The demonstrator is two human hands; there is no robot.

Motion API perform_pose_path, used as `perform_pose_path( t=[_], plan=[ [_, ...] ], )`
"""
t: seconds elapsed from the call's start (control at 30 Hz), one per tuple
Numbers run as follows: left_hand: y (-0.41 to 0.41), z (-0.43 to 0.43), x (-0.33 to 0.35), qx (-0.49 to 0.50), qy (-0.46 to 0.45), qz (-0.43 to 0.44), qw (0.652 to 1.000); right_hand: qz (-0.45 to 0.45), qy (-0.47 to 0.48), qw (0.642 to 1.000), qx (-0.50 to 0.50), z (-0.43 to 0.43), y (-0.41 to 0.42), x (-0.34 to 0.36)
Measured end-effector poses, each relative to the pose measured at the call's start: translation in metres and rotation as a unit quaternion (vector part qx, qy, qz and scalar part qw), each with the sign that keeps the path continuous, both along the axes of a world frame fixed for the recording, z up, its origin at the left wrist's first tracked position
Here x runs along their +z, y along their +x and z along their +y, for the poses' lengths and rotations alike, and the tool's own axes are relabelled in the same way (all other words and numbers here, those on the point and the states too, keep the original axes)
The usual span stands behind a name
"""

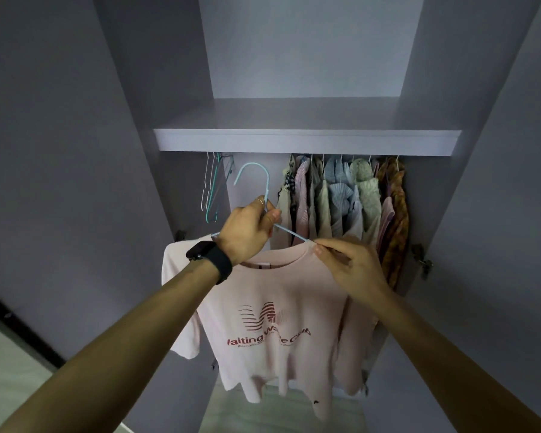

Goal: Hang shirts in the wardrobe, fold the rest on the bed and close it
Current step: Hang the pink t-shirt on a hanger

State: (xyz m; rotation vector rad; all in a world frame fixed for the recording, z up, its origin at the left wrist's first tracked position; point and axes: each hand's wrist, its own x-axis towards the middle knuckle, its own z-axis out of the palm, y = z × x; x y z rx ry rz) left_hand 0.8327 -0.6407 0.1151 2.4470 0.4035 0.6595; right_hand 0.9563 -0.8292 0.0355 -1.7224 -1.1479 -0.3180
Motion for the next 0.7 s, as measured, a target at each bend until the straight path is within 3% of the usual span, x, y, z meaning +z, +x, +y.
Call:
perform_pose_path(
  t=[0.17,0.27,0.43,0.57,0.7],
  plan=[
    [-0.001,0.001,-0.003,0.002,-0.003,0.005,1.0,0.095,-0.014,0.995,0.018,-0.01,0.005,-0.007],
    [-0.003,0.004,-0.011,0.01,-0.011,0.011,1.0,-0.079,-0.078,0.994,-0.011,-0.012,0.011,-0.012],
    [-0.001,0.008,-0.022,0.015,-0.018,0.022,1.0,-0.064,-0.238,0.969,0.034,0.001,0.004,-0.008],
    [0.005,0.029,-0.026,-0.002,-0.029,0.047,0.998,-0.088,-0.251,0.963,-0.033,0.018,-0.006,-0.011],
    [0.005,0.063,-0.031,-0.038,0.002,0.122,0.992,-0.057,-0.258,0.959,-0.101,0.038,-0.021,-0.016]
  ],
)
